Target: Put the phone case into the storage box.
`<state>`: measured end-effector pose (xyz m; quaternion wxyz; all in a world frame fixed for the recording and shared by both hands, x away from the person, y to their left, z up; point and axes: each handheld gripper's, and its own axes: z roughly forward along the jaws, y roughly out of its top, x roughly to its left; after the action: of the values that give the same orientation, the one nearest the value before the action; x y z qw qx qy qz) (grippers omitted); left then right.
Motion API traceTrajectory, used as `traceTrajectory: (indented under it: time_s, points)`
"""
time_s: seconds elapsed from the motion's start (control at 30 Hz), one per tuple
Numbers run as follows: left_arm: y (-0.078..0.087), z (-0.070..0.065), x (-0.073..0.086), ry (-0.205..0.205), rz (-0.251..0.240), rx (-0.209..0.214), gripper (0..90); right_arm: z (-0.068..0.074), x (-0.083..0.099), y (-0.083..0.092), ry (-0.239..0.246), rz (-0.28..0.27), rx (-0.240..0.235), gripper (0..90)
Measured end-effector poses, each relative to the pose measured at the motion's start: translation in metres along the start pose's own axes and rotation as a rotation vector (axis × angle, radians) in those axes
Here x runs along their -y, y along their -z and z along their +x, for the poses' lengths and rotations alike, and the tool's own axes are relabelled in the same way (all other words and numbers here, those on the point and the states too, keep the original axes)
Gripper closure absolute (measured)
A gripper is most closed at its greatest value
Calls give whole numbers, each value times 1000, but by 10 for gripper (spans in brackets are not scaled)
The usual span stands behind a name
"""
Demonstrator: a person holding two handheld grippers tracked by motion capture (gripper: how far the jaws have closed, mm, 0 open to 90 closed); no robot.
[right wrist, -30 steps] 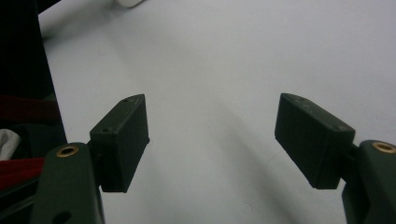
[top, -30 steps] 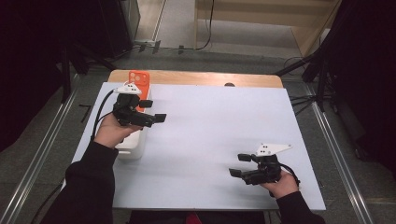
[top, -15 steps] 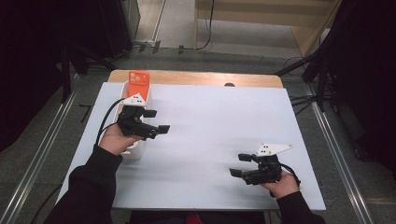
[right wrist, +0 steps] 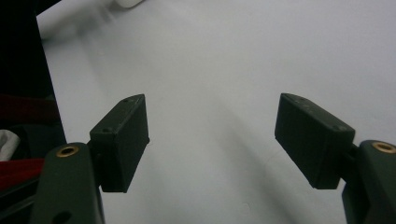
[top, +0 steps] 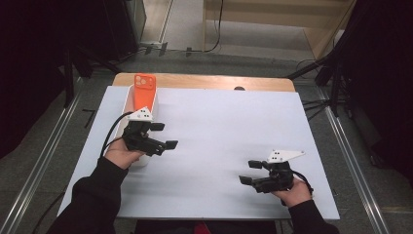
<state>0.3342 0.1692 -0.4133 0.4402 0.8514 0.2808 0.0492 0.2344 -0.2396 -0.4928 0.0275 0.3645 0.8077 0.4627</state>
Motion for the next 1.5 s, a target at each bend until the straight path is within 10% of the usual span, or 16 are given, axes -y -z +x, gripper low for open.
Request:
traceTrajectory:
  time_s: [1.5]
  points:
    - [-11,-38,44,-111,41,48,137,1,0,0,2,7,3,249]
